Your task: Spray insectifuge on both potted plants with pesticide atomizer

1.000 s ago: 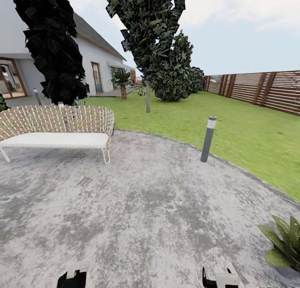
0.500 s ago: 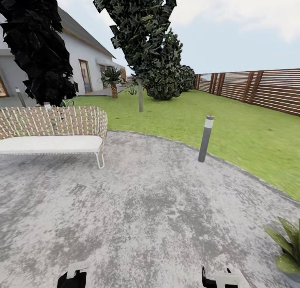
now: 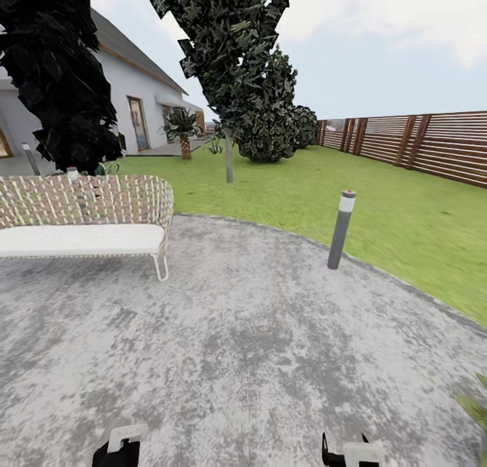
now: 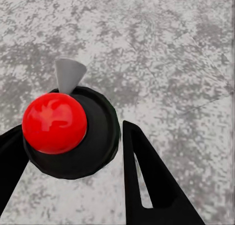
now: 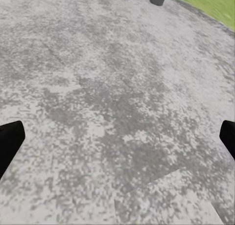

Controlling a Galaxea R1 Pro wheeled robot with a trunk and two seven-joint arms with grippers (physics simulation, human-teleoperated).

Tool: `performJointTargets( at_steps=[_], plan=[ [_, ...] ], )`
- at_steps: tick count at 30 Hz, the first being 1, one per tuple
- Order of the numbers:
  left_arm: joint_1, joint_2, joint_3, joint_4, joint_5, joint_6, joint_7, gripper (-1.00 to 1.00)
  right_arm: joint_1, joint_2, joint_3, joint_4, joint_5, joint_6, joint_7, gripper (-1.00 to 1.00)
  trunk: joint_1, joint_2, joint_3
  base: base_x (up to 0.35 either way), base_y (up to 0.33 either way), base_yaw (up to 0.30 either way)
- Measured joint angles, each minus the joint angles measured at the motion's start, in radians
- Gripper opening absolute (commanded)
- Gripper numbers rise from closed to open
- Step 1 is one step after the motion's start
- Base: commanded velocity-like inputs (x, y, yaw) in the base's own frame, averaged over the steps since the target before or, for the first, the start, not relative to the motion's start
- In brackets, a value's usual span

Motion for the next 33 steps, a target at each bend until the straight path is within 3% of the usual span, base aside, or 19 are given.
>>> performJointTargets(
  at_steps=[8,33],
  plan=[
    [0.000,0.000,0.001,0.000,0.001,0.000,0.000,-1.00,0.000,0.000,0.000,0.000,0.000,0.000,0.000,1.00,0.000,0.000,0.000,0.260,-0.039,0.000],
    [0.000,0.000,0.001,0.000,0.000,0.001,0.000,-1.00,0.000,0.000,0.000,0.001,0.000,0.000,0.000,1.00,0.001,0.000,0.000,0.004,-0.001,0.000]
  ],
)
